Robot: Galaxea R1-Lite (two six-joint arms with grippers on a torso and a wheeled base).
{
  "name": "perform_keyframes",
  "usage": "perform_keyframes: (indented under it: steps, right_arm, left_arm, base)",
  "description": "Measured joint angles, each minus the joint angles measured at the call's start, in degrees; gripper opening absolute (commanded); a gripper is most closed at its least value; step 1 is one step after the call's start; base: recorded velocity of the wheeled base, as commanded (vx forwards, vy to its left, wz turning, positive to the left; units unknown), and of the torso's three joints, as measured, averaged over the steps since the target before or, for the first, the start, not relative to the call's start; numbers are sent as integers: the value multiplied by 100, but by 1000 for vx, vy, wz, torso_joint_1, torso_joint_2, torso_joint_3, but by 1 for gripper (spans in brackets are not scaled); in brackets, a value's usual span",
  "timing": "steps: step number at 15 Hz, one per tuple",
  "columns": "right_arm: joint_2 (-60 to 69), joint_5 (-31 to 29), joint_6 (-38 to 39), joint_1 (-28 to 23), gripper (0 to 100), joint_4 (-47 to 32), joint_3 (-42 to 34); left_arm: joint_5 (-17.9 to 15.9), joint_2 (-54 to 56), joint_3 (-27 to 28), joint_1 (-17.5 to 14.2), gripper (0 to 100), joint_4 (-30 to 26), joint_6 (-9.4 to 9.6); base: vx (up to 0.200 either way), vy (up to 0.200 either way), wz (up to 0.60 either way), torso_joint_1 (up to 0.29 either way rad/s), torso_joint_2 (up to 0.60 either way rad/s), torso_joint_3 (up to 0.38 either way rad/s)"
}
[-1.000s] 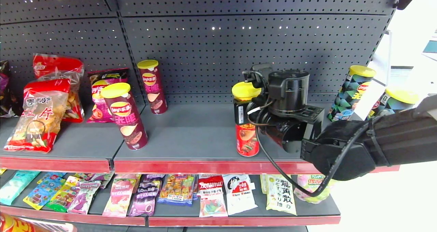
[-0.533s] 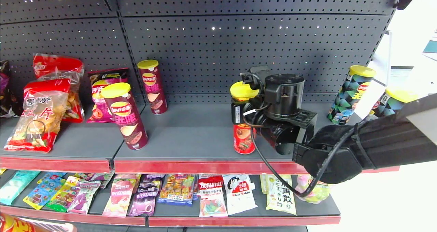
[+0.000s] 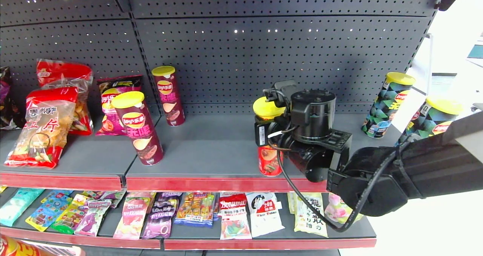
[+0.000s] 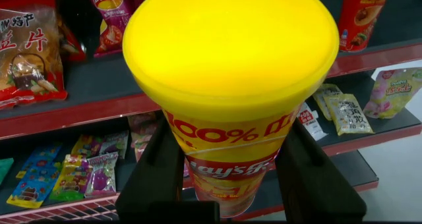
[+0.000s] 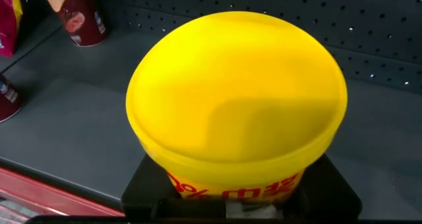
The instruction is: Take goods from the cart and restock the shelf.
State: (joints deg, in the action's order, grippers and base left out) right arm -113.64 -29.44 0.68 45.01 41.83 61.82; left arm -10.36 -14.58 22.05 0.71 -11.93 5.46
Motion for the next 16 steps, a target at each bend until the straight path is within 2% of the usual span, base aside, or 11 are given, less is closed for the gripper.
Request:
perform_keyframes:
  steps: [7, 15, 16]
  right_arm:
    - [50, -246, 44, 17, 0, -6, -118]
    - [57, -261, 123, -9, 0, -11, -149]
    - [60, -261, 128, -11, 100, -9, -173]
  left_arm:
    - [0, 11, -9, 0, 0, -2, 0]
    - [5, 9, 2, 0, 0, 0, 0]
    - [7, 9, 2, 0, 0, 0, -2]
  base:
    - [0, 0, 0, 0, 0, 0]
    - [0, 0, 0, 0, 0, 0]
    - [0, 0, 0, 0, 0, 0]
